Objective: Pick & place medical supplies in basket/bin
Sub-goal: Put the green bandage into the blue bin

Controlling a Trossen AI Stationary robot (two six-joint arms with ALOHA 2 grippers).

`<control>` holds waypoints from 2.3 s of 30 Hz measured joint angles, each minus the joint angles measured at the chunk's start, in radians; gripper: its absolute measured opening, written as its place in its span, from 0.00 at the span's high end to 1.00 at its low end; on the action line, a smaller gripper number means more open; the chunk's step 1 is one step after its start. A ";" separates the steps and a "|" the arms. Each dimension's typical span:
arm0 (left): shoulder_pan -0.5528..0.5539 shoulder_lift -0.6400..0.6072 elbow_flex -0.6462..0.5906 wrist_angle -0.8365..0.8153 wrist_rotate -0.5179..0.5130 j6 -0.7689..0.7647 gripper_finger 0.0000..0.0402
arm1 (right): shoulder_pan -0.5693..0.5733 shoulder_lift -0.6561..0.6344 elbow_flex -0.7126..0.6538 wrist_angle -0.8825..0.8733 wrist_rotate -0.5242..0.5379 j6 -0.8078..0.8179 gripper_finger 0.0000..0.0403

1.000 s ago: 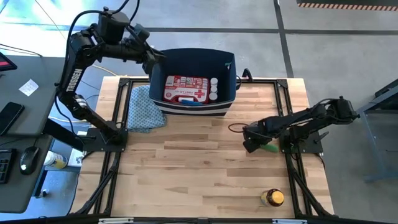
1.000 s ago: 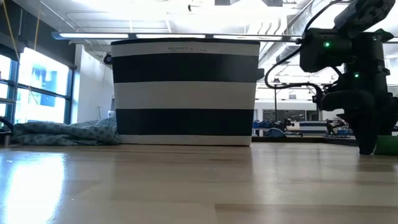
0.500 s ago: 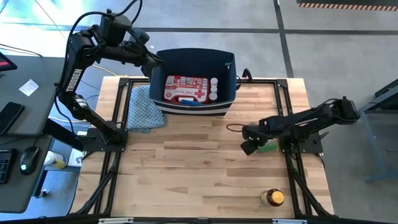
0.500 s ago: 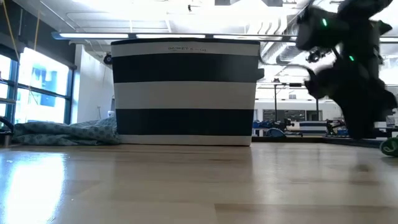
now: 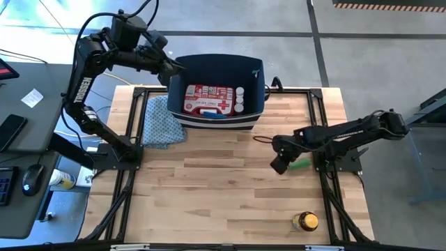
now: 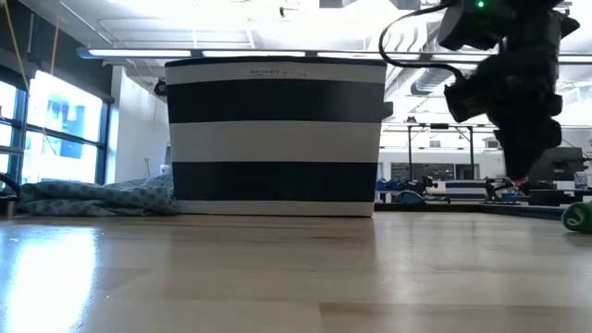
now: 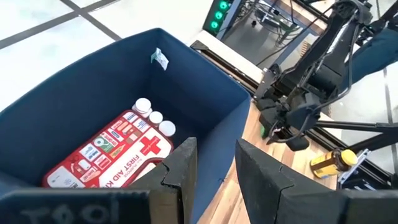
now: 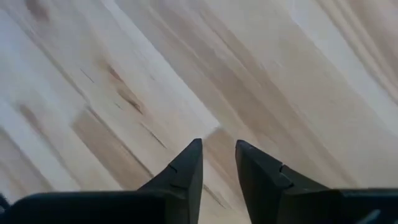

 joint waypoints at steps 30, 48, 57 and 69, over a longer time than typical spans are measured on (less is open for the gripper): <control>0.000 -0.016 0.000 0.181 0.150 -0.005 0.64 | -0.037 0.001 -0.002 0.014 0.116 -0.003 0.50; 0.000 -0.029 0.000 0.430 0.265 0.098 0.64 | -0.044 0.001 -0.002 0.031 0.159 0.607 0.50; 0.000 -0.029 0.000 0.354 0.322 0.106 0.64 | -0.043 0.001 -0.002 0.045 0.136 0.693 0.50; 0.000 -0.025 0.000 0.407 0.222 0.032 0.64 | -0.041 0.001 -0.002 0.113 0.111 0.508 0.50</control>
